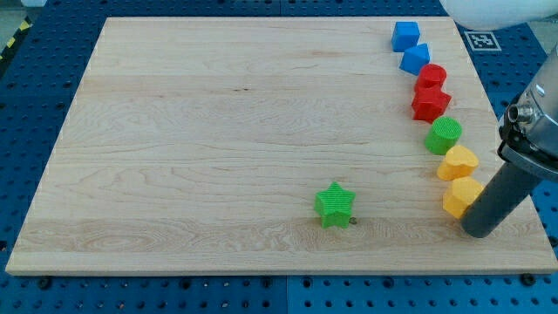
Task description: Slide the green star towards the bottom right
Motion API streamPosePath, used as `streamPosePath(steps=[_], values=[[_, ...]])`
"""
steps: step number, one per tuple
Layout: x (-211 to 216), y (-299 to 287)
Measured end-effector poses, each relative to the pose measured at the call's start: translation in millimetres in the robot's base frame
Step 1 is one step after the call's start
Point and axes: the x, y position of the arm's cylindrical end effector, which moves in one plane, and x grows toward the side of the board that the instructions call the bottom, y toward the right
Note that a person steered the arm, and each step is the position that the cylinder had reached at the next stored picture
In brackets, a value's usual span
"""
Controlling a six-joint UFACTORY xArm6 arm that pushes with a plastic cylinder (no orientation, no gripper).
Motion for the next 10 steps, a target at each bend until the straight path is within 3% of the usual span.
streamPosePath(steps=[4, 6, 8, 10], values=[[3, -2], [34, -75], [33, -182], [-28, -217]])
